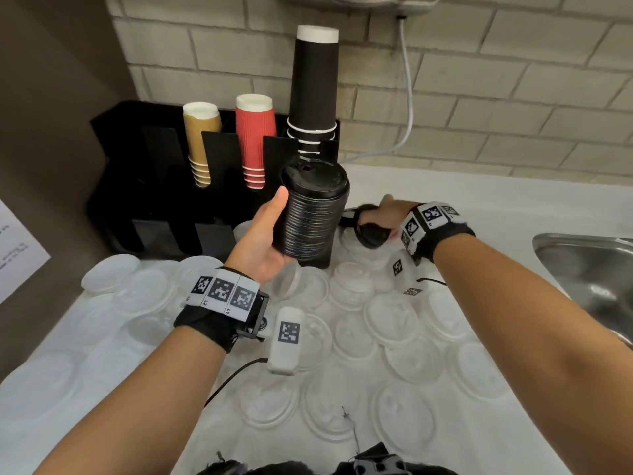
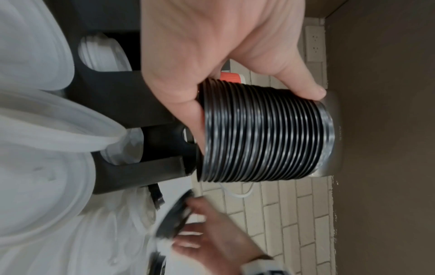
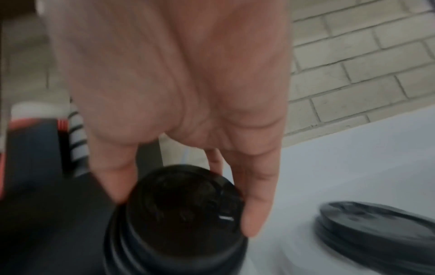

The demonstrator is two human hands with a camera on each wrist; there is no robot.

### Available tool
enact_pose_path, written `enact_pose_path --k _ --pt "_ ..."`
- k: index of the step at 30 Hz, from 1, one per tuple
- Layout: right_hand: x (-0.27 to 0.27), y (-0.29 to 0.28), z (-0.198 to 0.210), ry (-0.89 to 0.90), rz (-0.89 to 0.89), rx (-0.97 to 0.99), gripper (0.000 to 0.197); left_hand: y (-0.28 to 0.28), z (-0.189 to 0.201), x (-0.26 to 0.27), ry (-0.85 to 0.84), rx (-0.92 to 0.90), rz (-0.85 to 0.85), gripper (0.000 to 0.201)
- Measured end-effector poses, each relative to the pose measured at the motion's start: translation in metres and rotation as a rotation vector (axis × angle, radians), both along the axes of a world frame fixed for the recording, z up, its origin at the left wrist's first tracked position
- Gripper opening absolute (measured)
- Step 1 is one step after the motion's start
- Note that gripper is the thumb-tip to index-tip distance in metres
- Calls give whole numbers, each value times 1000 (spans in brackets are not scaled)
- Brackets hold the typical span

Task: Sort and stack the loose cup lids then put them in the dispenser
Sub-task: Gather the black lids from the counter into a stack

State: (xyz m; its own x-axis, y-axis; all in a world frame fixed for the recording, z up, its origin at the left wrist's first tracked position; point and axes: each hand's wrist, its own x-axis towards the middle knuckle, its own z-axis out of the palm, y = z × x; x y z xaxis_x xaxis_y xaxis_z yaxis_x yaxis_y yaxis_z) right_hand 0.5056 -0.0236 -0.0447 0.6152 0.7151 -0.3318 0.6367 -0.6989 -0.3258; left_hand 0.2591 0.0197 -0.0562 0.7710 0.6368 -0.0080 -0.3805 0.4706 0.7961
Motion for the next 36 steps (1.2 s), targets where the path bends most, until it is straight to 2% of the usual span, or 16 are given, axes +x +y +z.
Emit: enact_pose_path --k 3,4,7,8,11,14,18,24,36 --pt "-7 -15 33 381 -35 391 61 -7 -2 2 7 14 -8 45" --pt "-13 -23 45 483 -13 500 53 -10 -3 3 26 8 14 46" --pt "-35 -47 77 576 147 664 32 -18 -4 5 108 -48 59 72" --pt "-42 -55 85 561 207 668 29 -21 -4 6 129 -51 53 77" --pt "-56 -70 99 460 374 599 37 -31 -3 8 168 -44 39 78" --pt "-66 -77 104 365 459 519 42 -38 -3 8 188 -33 56 78" --pt "-77 -82 105 223 494 494 47 -43 -3 7 196 -12 64 80" --pt "-85 -87 104 129 535 487 51 -50 1 5 215 -22 90 79" --pt "-89 -93 108 55 580 475 55 -55 2 5 181 -45 63 79"
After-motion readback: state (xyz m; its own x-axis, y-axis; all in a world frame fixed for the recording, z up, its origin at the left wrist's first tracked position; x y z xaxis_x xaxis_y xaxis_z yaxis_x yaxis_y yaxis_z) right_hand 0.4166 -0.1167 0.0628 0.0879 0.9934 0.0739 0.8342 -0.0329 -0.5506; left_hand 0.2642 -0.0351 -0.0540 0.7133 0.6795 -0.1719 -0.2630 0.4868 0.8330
